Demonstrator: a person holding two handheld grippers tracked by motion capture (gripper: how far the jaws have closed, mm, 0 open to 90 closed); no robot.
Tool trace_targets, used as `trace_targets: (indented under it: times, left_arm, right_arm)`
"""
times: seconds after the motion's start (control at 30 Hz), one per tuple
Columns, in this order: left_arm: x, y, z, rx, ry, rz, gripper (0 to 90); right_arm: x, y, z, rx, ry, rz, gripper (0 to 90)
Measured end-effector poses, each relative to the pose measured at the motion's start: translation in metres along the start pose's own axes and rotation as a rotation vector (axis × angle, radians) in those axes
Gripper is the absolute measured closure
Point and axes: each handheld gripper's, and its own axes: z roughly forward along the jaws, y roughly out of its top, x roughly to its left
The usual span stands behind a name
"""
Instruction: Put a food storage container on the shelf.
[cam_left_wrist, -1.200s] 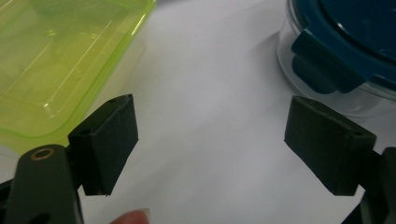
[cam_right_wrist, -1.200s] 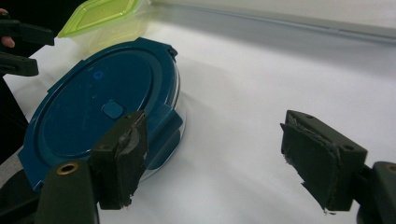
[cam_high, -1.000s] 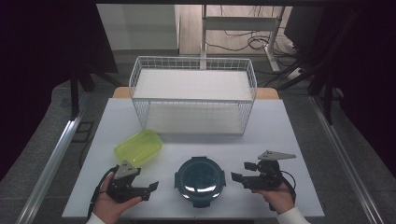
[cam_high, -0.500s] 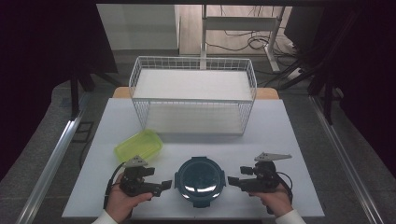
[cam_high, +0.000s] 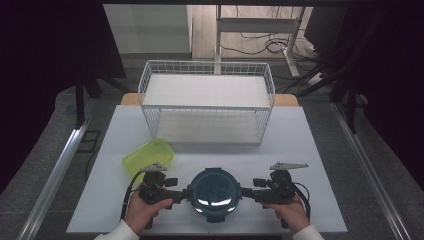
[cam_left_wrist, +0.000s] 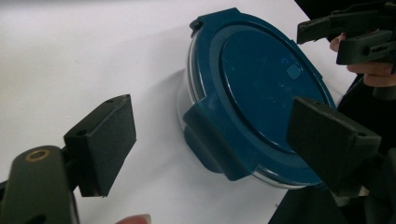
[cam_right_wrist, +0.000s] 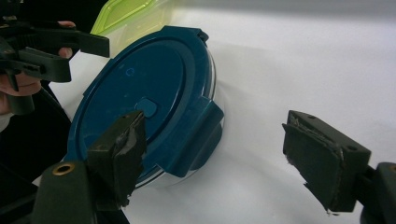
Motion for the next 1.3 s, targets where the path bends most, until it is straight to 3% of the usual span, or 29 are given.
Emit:
trace_targets:
  times: [0.27, 0.57, 0.8, 0.83, 0.9, 0.97, 1.3]
  left_arm:
    - [0.003, -0.001, 0.012, 0.026, -0.061, -0.063, 18.5]
    - [0.004, -0.002, 0.016, 0.044, -0.069, -0.053, 23.0]
    - [0.004, -0.003, 0.015, 0.038, -0.091, -0.091, 27.2]
    - [0.006, -0.004, 0.015, 0.038, -0.116, -0.116, 28.0]
    - [0.009, -0.006, 0.016, 0.043, -0.123, -0.136, 29.5]
    - [0.011, -0.006, 0.016, 0.044, -0.114, -0.143, 31.4]
    - [0.014, -0.007, 0.018, 0.054, -0.149, -0.153, 40.3]
  right_arm:
    - [-0.001, -0.001, 0.005, 0.016, 0.029, 0.015, 23.7]
    - [-0.006, -0.001, 0.018, 0.055, 0.075, 0.053, 25.2]
    - [-0.007, -0.001, 0.027, 0.085, 0.109, 0.066, 27.3]
    - [-0.008, -0.001, 0.028, 0.088, 0.114, 0.072, 27.7]
    - [-0.009, 0.0, 0.029, 0.093, 0.128, 0.088, 29.0]
    - [-0.01, 0.001, 0.03, 0.099, 0.137, 0.097, 29.6]
    - [-0.016, 0.0, 0.033, 0.124, 0.21, 0.182, 33.6]
